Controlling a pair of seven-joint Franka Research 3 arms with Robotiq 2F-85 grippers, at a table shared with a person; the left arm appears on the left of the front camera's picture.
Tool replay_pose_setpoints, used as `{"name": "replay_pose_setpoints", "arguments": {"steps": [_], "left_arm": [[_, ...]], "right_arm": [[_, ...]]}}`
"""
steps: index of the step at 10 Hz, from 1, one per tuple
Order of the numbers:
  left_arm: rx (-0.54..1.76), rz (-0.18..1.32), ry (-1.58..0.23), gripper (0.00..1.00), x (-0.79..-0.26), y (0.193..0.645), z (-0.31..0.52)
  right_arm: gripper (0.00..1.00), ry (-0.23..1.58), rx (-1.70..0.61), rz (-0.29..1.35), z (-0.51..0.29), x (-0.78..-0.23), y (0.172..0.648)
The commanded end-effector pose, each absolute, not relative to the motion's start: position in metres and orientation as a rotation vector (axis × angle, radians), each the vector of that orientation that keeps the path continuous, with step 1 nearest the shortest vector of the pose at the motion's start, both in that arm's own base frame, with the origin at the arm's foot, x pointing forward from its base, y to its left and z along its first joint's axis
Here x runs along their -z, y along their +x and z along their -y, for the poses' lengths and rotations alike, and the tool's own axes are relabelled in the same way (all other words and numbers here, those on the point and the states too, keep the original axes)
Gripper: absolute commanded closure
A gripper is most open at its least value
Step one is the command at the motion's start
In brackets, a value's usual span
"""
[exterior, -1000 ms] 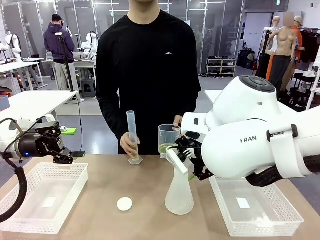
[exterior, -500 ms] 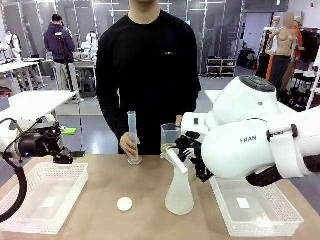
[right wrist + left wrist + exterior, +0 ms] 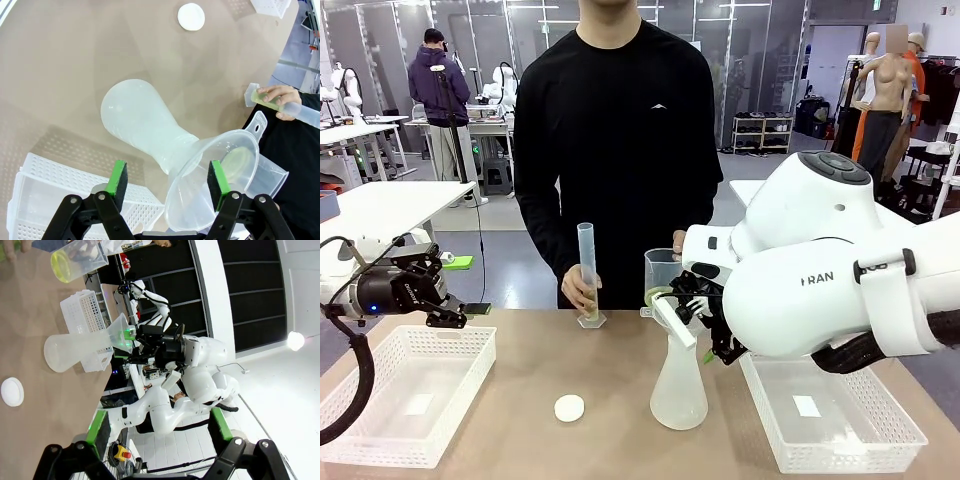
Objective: Prepare the solutions needed for the experiment.
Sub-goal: Once the solution is in the Big flask , pick up the Plastic Funnel and place it back into the right Organizing basket.
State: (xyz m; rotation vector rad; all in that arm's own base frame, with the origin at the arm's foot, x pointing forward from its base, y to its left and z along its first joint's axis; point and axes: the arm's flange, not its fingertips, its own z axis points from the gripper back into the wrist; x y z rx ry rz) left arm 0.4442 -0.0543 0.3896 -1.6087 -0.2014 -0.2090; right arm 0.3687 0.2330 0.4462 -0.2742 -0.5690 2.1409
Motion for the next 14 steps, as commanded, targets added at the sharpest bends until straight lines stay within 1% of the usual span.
{"name": "replay_pose_setpoints", "arguments": {"steps": [1,2,3,4,5,6,7,8,10,11,12,13,14], "left_arm": [[0.214,0.208,-1.614,0.00,-0.391,0.444,0.055],[0.214,0.208,-1.614,0.00,-0.391,0.444,0.055],[0.214,0.208,-1.614,0.00,-0.391,0.444,0.055],[0.214,0.208,-1.614,0.00,-0.391,0.444,0.055],[0.214,0.208,-1.614,0.00,-0.391,0.444,0.055],[0.214,0.208,-1.614,0.00,-0.391,0.444,0.055],[0.214,0.208,-1.614,0.00,-0.391,0.444,0.055],[0.214,0.208,-1.614,0.00,-0.391,0.444,0.055],[0.214,0.208,-1.614,0.00,-0.391,0.444,0.055],[0.214,0.208,-1.614,0.00,-0.391,0.444,0.055],[0.214,0.208,-1.614,0.00,-0.391,0.444,0.055],[0.214,0.208,-1.614,0.00,-0.391,0.444,0.055],[0.214,0.208,-1.614,0.00,-0.391,0.444,0.055]], "right_arm": [[0.19,-0.324,-2.120,0.621,-0.227,-0.463,0.357],[0.19,-0.343,-2.100,0.615,-0.220,-0.476,0.348],[0.19,-0.320,-2.071,0.616,-0.210,-0.487,0.343],[0.19,-0.260,-1.995,0.678,-0.188,-0.498,0.342],[0.19,-0.150,-1.892,0.756,-0.157,-0.507,0.342],[0.19,-0.018,-1.788,0.903,-0.126,-0.515,0.342],[0.19,0.069,-1.666,1.023,-0.095,-0.517,0.343],[0.19,0.178,-1.510,1.067,-0.065,-0.510,0.342],[0.19,0.349,-1.260,1.035,-0.039,-0.491,0.341],[0.19,0.408,-1.184,0.972,-0.034,-0.485,0.341],[0.19,0.466,-1.182,0.913,-0.033,-0.481,0.339],[0.19,0.369,-1.281,1.023,-0.022,-0.517,0.374],[0.19,0.369,-1.281,1.023,-0.022,-0.517,0.374]]}}
